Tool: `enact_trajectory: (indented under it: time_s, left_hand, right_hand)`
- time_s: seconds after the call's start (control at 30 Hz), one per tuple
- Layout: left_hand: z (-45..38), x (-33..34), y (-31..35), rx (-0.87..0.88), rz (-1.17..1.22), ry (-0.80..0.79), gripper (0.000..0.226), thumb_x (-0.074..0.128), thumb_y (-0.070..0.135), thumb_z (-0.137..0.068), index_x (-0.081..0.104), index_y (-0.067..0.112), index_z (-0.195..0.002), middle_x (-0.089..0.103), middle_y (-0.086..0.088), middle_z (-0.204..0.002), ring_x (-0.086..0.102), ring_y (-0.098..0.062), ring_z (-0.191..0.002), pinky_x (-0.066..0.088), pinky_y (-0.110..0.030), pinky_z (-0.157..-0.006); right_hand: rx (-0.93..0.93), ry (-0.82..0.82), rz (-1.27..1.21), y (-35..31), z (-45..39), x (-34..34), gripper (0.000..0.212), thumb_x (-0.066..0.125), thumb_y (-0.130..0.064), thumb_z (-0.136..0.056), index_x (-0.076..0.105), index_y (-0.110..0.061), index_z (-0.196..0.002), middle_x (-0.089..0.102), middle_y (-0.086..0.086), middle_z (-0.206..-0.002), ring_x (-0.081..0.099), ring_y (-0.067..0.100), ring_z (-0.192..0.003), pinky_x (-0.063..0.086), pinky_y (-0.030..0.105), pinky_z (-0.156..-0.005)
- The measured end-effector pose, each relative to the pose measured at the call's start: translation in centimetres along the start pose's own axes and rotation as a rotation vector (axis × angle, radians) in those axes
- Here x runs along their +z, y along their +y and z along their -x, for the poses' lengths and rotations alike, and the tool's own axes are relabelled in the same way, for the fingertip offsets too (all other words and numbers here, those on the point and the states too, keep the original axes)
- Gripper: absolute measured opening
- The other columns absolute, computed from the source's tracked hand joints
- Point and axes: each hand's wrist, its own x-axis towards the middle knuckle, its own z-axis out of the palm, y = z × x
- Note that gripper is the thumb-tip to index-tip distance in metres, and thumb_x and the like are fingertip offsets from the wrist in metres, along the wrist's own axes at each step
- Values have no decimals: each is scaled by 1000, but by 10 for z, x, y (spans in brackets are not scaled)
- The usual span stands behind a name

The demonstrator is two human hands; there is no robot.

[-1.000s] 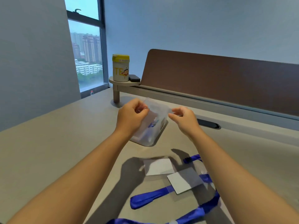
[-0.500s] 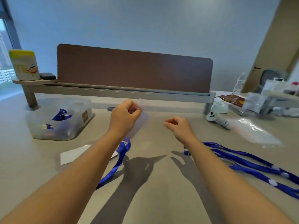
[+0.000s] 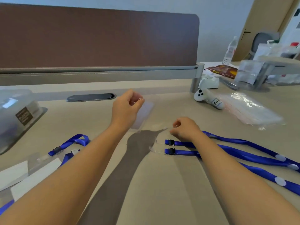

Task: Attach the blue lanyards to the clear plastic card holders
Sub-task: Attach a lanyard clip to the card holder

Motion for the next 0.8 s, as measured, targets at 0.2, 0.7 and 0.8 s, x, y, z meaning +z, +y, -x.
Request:
enact_trajectory:
  time_s: [0.2, 0.7, 0.8]
  left_hand:
    - [2, 13, -8, -46, 7, -24, 6, 55, 10, -85, 58, 5, -83, 48, 11, -65, 47, -18, -71, 37, -20, -60]
    - [5, -20, 34, -58, -8, 47, 13, 54, 6, -84, 45, 15, -82, 52, -2, -81, 51, -20, -74, 47, -27, -63]
    - [12, -24, 41, -62, -14, 41, 15, 52, 2, -84, 44, 15, -83, 53, -6, -85, 52, -22, -78, 46, -26, -62]
  right_hand:
    - [-86, 91, -95, 3, -12, 5, 9, 58, -18, -85, 54, -14, -79, 58, 4, -89, 53, 20, -85, 46, 35, -81]
    - [-480, 417, -419, -69, 30, -50, 26, 37, -14, -96, 58, 0, -103, 55, 6, -87, 49, 15, -79, 41, 23, -67]
    - [-489, 378, -391, -73, 41, -50, 29, 36, -15, -96, 62, -1, -99, 58, 7, -79, 48, 12, -62, 40, 21, -61]
